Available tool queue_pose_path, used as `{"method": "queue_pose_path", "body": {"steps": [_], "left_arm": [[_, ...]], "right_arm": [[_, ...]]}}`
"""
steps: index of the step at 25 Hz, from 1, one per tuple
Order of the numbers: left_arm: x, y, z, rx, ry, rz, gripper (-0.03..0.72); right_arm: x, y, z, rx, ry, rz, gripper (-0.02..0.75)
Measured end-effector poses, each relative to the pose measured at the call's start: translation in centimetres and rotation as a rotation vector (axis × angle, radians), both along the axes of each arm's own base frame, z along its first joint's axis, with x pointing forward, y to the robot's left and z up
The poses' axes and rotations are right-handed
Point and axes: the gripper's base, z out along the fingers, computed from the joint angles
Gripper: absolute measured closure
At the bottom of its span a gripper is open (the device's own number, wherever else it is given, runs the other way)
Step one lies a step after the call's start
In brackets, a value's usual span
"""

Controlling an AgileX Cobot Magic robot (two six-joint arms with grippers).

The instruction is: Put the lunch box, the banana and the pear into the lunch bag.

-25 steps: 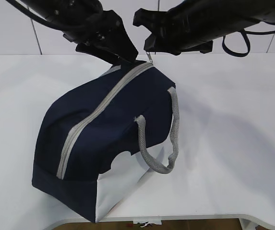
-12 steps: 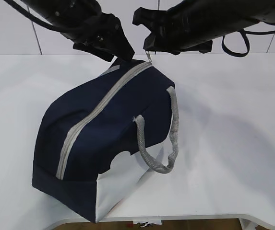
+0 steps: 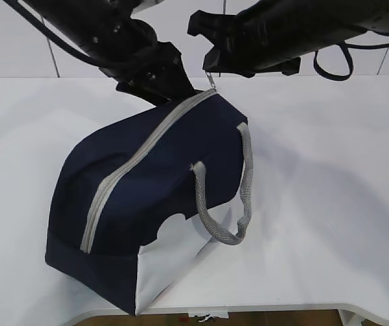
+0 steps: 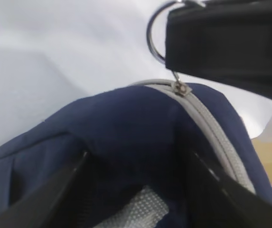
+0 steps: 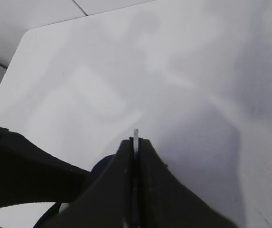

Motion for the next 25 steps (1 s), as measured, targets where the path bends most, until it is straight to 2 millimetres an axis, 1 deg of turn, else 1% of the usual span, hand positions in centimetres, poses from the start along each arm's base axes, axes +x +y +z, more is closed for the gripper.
{"method": "queue_pose_path", "body": {"steps": [1, 2, 4, 6, 8, 10, 17, 20, 25], "left_arm": [[0.1, -0.1, -0.2, 0.000, 0.005, -0.002, 0.267], [0.0, -0.2, -0.3, 0.001, 0.006, -0.004, 0.316], [0.1, -0.2, -0.3, 0.005, 0.003, -0.004, 0.442], [0.1, -0.1, -0.3, 0.016, -0.006, -0.009, 0.590], [0.2, 0.0, -0.1, 0.041, -0.024, -0.024, 0.654], [0.2, 0.1, 0.5, 0.060, -0.041, -0.050, 0.668], [-0.3, 0.3, 2.8, 0.119, -0.121, -0.227, 0.673], [-0.3, 0.4, 3.0, 0.125, -0.150, -0.265, 0.673], [-0.3, 0.5, 2.9, 0.143, -0.165, -0.279, 0.673]], "right_arm": [[0.0, 0.0, 0.0, 0.000, 0.000, 0.000, 0.749], [0.0, 0.0, 0.0, 0.000, 0.000, 0.000, 0.749], [0.0, 0.0, 0.0, 0.000, 0.000, 0.000, 0.749], [0.0, 0.0, 0.0, -0.002, -0.001, 0.001, 0.749], [0.0, 0.0, 0.0, -0.004, -0.002, 0.001, 0.749], [0.0, 0.0, 0.0, -0.007, -0.003, 0.002, 0.749], [0.0, -0.1, 0.0, -0.023, -0.011, 0.008, 0.749], [0.0, 0.0, 0.0, -0.023, -0.017, 0.008, 0.749], [0.1, 0.0, 0.1, -0.018, -0.030, 0.003, 0.749]]}}
